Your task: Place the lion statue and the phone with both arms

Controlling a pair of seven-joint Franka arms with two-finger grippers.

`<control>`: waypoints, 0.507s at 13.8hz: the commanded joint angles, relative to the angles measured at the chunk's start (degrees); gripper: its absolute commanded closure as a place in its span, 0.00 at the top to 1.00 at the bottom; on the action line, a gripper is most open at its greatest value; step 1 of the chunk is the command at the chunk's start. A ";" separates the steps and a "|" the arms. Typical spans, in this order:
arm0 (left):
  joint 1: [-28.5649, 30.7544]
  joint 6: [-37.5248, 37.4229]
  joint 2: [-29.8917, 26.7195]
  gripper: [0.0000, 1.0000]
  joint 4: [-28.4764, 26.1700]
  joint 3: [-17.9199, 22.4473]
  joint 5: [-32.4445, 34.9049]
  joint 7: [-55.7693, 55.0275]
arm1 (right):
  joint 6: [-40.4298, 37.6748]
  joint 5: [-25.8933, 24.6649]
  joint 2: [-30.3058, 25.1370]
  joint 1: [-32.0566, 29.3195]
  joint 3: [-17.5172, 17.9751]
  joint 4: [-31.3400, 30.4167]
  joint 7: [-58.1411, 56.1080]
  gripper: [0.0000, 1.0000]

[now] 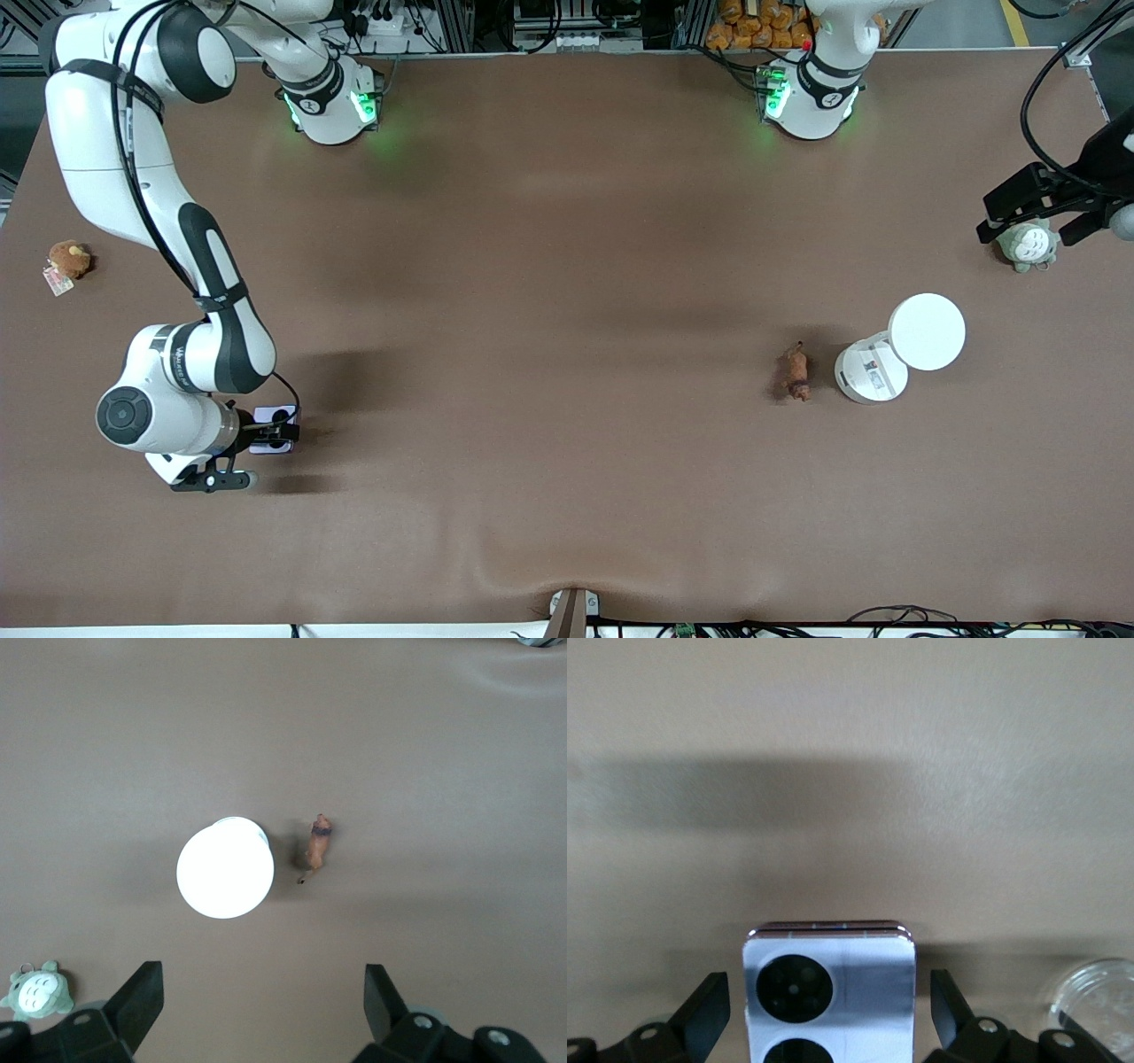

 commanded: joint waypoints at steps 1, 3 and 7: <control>-5.00 -1.45 -1.02 1.00 0.29 6.07 -0.24 0.81 | -0.59 -1.19 -3.39 -0.78 0.97 0.04 -0.33 1.00; -5.18 -2.85 -1.11 1.00 0.37 6.26 1.25 0.38 | -1.46 -1.19 -6.63 -0.60 1.06 0.05 -0.33 1.00; -5.10 -3.38 -1.98 1.00 0.64 6.17 2.14 0.46 | -8.65 -0.75 -16.47 -0.51 1.32 0.05 -0.50 1.00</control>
